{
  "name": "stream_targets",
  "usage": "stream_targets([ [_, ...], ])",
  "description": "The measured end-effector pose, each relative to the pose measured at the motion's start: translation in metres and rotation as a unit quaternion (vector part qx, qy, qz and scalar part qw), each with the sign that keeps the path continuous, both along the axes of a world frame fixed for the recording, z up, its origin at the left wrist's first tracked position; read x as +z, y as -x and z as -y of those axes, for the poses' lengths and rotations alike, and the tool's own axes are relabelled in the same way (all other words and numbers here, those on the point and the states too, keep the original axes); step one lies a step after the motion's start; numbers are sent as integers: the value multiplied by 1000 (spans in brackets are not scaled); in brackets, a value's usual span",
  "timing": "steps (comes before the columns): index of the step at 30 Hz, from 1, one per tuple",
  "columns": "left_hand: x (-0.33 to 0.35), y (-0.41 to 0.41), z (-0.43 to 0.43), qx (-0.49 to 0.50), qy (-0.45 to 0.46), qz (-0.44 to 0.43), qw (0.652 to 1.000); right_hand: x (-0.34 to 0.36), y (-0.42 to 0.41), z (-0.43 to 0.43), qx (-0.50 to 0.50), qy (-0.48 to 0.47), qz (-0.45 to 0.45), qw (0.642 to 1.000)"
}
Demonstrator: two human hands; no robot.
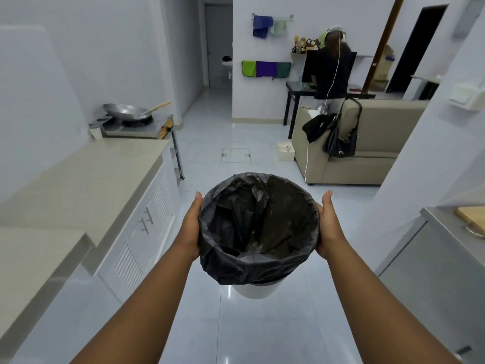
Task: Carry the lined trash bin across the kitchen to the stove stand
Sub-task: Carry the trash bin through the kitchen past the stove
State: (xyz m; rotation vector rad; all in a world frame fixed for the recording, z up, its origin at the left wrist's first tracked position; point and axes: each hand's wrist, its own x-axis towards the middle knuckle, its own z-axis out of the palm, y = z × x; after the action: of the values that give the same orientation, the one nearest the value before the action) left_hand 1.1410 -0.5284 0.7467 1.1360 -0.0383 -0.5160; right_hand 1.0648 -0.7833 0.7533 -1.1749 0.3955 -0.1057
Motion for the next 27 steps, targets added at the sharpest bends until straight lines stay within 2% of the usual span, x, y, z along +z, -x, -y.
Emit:
stream_targets([
  [7, 2, -133, 41, 3, -8, -7, 1000, -2, -125, 39, -17, -6, -2, 1000],
  [27, -16, -469, 208, 68, -12, -25, 997, -16, -493, 215, 42, 9, -31, 999],
])
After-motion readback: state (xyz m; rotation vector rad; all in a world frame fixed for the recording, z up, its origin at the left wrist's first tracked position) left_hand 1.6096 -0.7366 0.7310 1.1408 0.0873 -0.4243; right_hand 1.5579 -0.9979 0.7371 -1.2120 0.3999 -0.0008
